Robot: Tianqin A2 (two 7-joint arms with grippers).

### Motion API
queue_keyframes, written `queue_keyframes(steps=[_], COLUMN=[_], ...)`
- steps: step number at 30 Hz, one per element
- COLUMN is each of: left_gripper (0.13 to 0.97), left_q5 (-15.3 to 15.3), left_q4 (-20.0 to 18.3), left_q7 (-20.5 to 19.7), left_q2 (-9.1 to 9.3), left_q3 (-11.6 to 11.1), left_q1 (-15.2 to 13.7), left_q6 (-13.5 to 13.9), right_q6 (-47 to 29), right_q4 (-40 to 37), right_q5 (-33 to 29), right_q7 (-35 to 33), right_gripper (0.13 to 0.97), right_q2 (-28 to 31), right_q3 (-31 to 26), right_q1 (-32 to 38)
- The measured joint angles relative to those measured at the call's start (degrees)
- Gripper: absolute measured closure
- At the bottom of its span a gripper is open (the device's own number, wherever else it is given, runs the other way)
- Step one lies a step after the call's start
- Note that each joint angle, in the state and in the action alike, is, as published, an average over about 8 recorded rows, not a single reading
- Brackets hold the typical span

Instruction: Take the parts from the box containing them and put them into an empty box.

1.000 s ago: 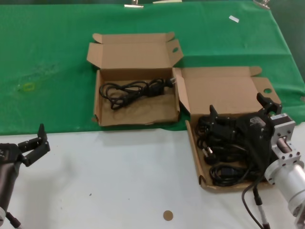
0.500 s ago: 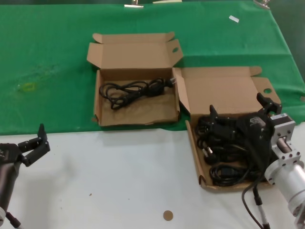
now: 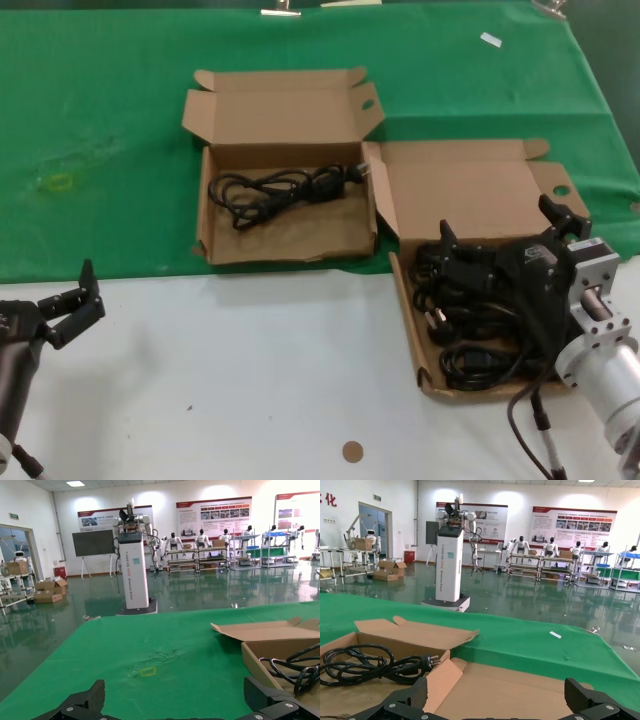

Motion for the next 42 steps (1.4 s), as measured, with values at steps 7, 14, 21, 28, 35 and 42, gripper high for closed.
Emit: queue_keyframes(steps=[7, 14, 21, 28, 35, 42], left_gripper=[0.132, 0.132, 0.132, 0.132, 0.132, 0.132], left_q5=[0.00, 0.00, 0.00, 0.00, 0.00, 0.00], left_q4=[0.00, 0.00, 0.00, 0.00, 0.00, 0.00], left_q7=[0.00, 0.00, 0.00, 0.00, 0.00, 0.00], left_q2=[0.00, 0.00, 0.00, 0.00, 0.00, 0.00], left_q3=[0.00, 0.00, 0.00, 0.00, 0.00, 0.00], left_q1=[0.00, 0.00, 0.00, 0.00, 0.00, 0.00], left_q6=[0.00, 0.00, 0.00, 0.00, 0.00, 0.00], right_q6=[0.00, 0.00, 0.00, 0.00, 0.00, 0.00], right_q4=[0.00, 0.00, 0.00, 0.00, 0.00, 0.00], right_q5=[0.00, 0.00, 0.00, 0.00, 0.00, 0.00], right_q7=[0.00, 0.00, 0.00, 0.00, 0.00, 0.00], right_gripper=[0.129, 0.129, 0.129, 0.129, 0.129, 0.129], right_q2=[0.00, 0.00, 0.00, 0.00, 0.00, 0.00], right_q3=[0.00, 0.00, 0.00, 0.00, 0.00, 0.00], right_q1=[0.00, 0.00, 0.00, 0.00, 0.00, 0.00])
